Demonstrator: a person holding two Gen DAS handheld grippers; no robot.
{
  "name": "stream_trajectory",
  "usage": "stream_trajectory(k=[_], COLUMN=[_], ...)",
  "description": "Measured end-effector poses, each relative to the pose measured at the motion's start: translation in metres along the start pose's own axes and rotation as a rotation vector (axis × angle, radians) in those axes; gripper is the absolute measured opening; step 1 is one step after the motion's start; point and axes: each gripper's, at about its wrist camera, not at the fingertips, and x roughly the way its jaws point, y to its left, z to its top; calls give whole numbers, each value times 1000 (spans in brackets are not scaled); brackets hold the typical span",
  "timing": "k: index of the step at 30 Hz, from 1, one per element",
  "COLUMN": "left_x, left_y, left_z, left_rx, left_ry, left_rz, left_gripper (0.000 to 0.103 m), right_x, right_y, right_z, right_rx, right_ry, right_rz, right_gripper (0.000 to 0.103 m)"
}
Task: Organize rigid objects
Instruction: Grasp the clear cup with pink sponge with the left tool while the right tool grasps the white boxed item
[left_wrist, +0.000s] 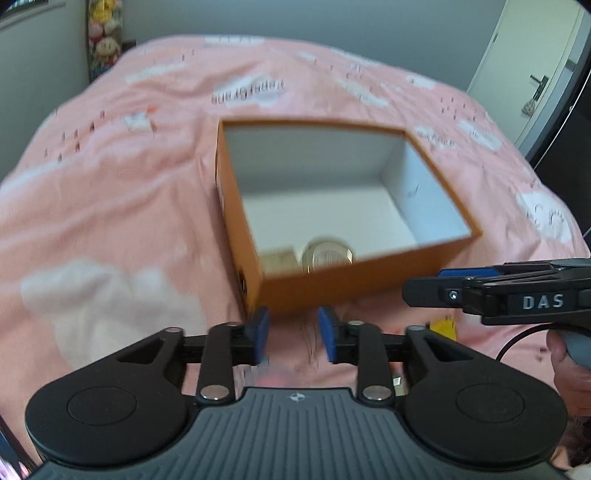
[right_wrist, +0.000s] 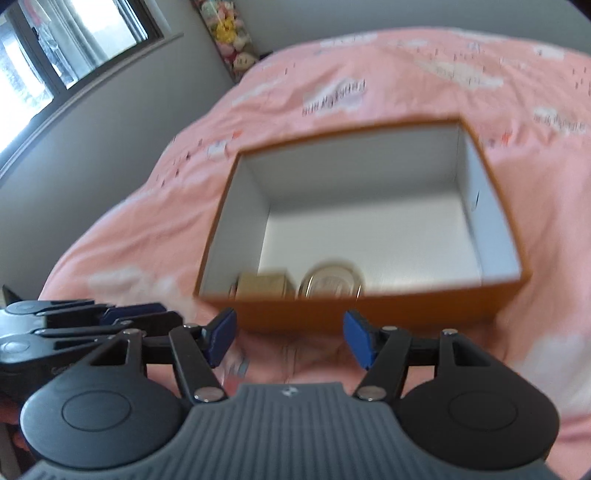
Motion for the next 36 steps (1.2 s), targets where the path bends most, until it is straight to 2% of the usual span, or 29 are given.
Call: stream_trajectory(k=[1,3,6,8,12,16,22,26,27,31,36], left_x=[3,10,17,25,37,41,56,64,64,57,35], left_y=[1,5,11,13,21,25,26,24,25,23,19], left_z=[-5,-14,-30,-39,-51,-54,-54,-54,-54,-55,-54], left_rx=[-5,-13,-41,-50,-82,-103,-104,-105,-112,-117,-87], left_ry=[15,41,72,98,135,122,144,143,141,134,141], left_rz=[4,8,-3,3,62,24,6,2,-7,0,34], left_gripper=[44,59,74,77,78,80,80,76,71,71,71], right_x=[3,11,24,35,54,67,79,85,87,89,94], right_y=[-1,-7,-15,-18,-21,-18,-21,-21,-20,-14,-12], right_z=[-5,-14,-24,-30,-45,-54,-57,-59,-59,-59,-61], right_rx=[17,67,136,161,211,218,230,230,225,198,186], right_ry=[21,70,150,209,294,343,380,400,405,418,432], right_rz=[12,44,59,50,71,52,38,34,32,20,18], right_gripper=[64,64,64,64,64,64,64,61,59,59,54])
